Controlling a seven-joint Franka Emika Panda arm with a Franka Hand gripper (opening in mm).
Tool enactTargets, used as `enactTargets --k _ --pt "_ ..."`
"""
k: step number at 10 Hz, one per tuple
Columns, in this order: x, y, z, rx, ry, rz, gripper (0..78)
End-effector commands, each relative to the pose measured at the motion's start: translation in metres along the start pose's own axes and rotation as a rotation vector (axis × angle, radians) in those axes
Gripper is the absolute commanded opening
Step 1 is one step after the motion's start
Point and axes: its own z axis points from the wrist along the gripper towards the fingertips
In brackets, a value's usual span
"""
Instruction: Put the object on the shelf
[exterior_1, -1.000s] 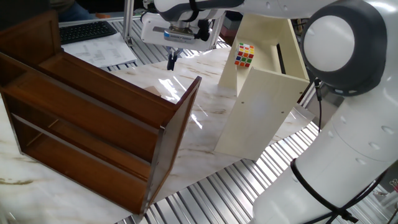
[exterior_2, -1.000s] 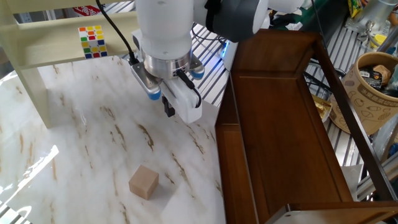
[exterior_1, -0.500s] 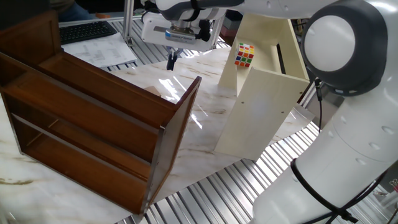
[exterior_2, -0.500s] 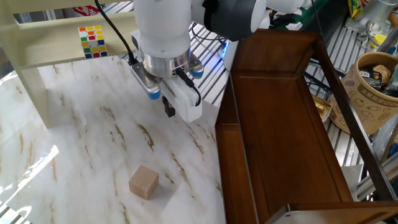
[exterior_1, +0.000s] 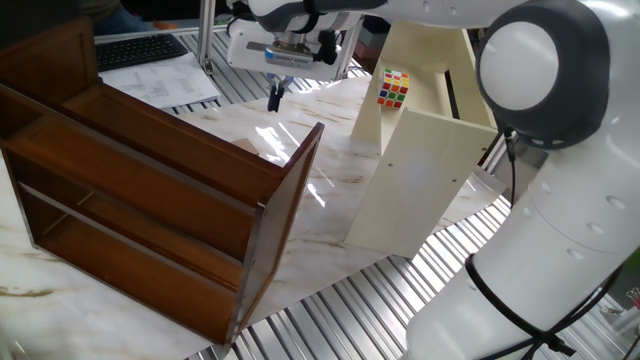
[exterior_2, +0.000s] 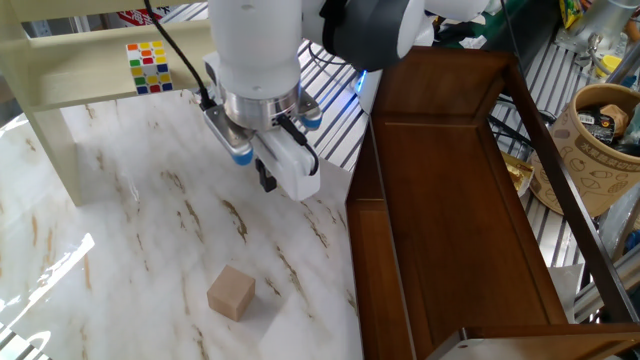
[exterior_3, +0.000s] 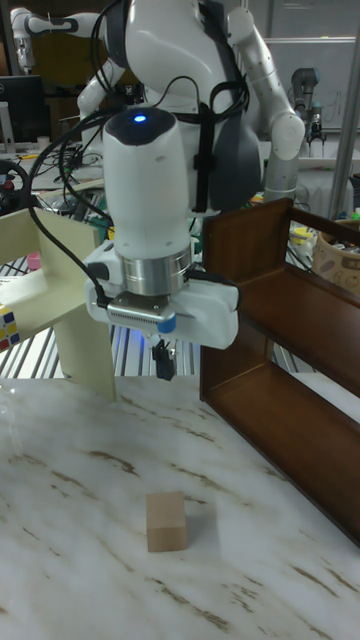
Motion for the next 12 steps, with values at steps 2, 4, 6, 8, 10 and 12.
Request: enactTargets --k 2,4,6,8,10,12 --pt "-0.037 -0.005 0.011 0.005 0.011 -0.069 0.0" --pt "-0.049 -0.008 0.016 0.005 0.014 -0.085 0.0" --pt "-0.062 -0.011 0.023 0.007 0.022 -0.109 0.0" --pt "-0.067 -0.01 0.034 0.007 0.018 -0.116 0.0" --pt "-0.068 -0.004 0.044 0.006 0.016 -0.12 0.0" --pt "-0.066 0.006 0.055 0.009 0.012 -0.115 0.0"
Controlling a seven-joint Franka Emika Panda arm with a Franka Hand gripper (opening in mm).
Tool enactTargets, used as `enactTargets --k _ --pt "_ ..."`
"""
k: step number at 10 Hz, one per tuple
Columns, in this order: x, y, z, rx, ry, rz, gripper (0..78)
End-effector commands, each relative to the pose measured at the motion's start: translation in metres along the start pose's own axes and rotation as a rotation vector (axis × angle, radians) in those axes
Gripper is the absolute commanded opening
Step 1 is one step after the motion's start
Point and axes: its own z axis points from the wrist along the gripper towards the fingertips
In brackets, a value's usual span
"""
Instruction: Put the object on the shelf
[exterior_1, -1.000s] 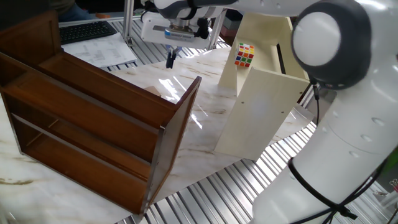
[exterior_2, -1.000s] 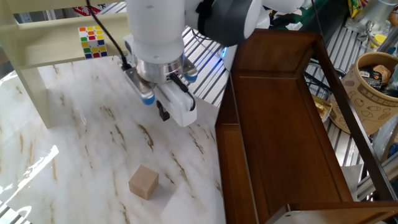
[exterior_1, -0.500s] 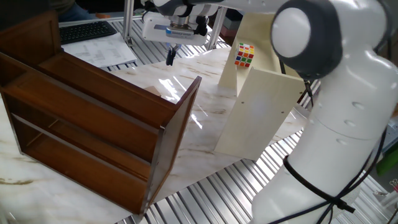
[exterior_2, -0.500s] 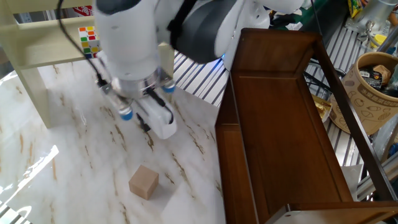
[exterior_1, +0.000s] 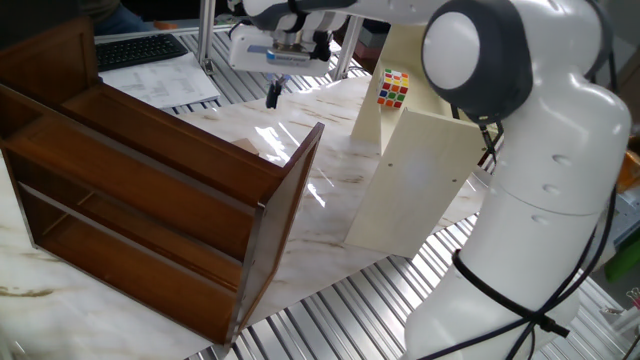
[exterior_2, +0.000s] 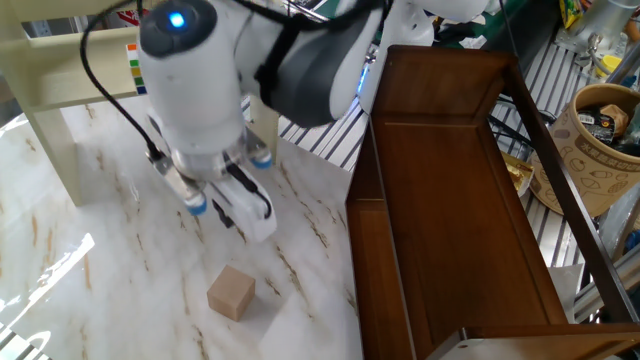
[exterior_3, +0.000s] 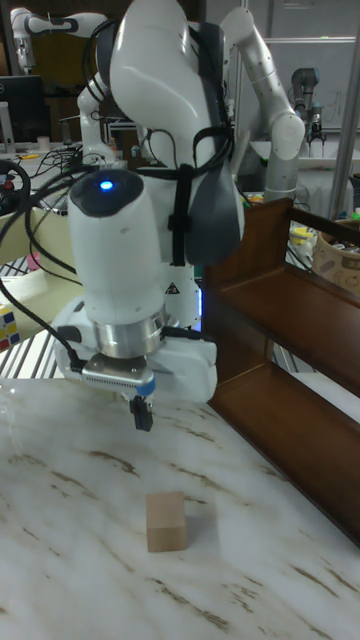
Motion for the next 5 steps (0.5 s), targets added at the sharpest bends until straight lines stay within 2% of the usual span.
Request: enactTargets --k 1,5 --pt "-0.002 0.021 0.022 0.01 -0.012 0.0 0.0" --pt "-0.009 0.033 0.037 0.015 -0.015 -0.007 0.0"
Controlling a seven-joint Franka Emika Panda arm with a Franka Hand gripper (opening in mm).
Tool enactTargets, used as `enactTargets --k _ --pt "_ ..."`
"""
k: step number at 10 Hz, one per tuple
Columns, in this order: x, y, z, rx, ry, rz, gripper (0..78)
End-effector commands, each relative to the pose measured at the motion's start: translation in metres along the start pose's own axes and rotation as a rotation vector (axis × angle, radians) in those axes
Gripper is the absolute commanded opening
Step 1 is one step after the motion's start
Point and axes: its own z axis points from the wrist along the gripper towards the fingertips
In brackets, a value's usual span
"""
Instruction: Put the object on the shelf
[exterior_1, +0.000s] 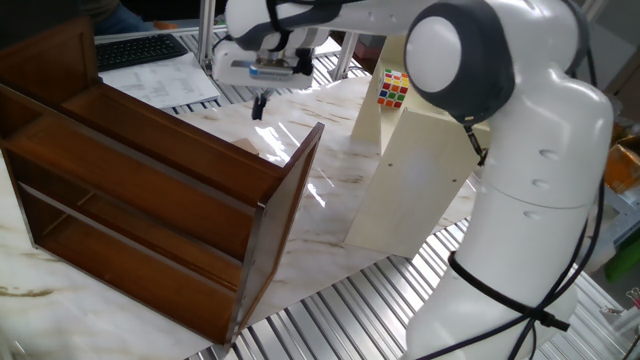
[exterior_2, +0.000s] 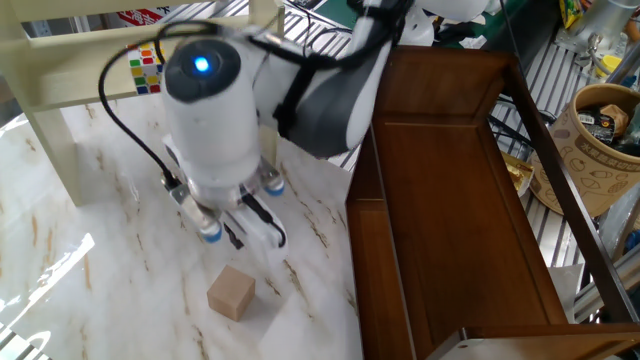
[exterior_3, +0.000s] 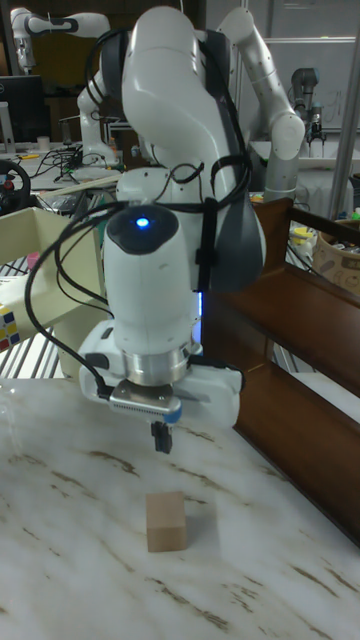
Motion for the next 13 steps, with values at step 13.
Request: enactTargets --k 13 --pt "-0.035 0.014 0.08 -0.004 -0.034 -0.06 0.0"
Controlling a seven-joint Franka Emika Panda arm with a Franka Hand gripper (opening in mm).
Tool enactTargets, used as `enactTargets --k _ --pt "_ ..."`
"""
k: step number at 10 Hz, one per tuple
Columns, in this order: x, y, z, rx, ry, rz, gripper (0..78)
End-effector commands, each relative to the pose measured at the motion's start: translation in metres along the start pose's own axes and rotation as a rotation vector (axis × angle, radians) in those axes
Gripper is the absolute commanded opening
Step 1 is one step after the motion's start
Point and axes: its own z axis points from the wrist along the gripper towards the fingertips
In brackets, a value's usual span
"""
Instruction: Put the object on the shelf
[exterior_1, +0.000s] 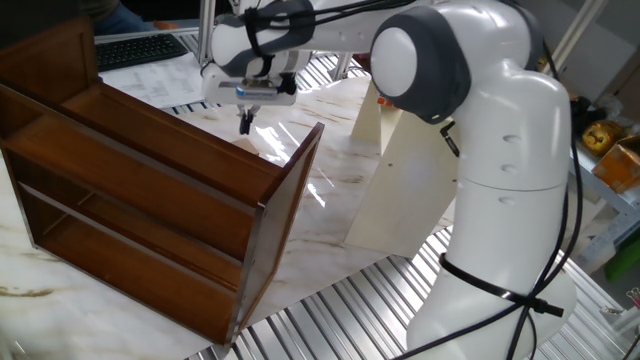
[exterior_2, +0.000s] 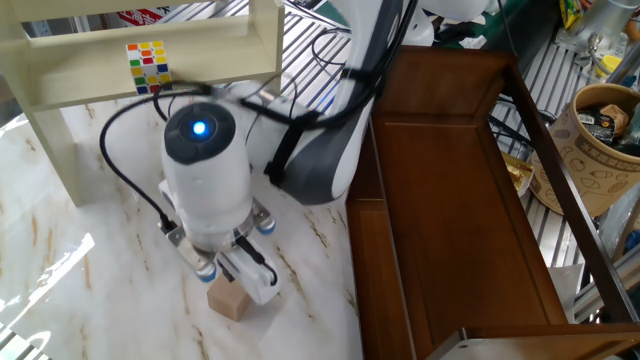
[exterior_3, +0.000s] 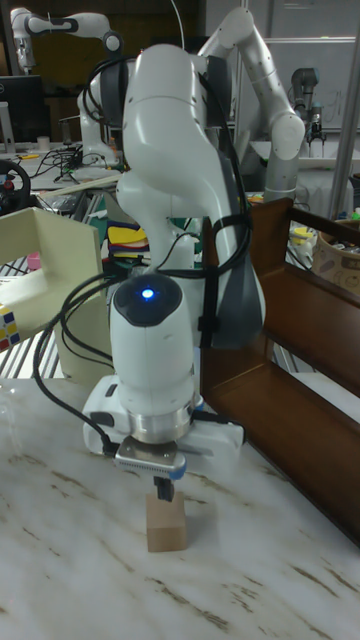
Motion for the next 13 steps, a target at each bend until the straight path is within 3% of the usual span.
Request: enactTargets --k 1,3,10,11,13 --pt "-0.0033 -0.0013 0.0162 -0.004 -0.015 -0.022 0.0" --pt "-0.0029 -0.0009 0.023 -0.006 -0.026 -0.02 0.0" --pt "-0.0028 -0.0009 0.0231 -0.001 -0.02 -0.033 0.0" --pt "-0.0028 -0.0009 0.0231 -0.001 -0.02 -0.033 77.4" --pt "-0.0028 -0.0009 0.0231 -0.001 -0.02 -0.033 77.4"
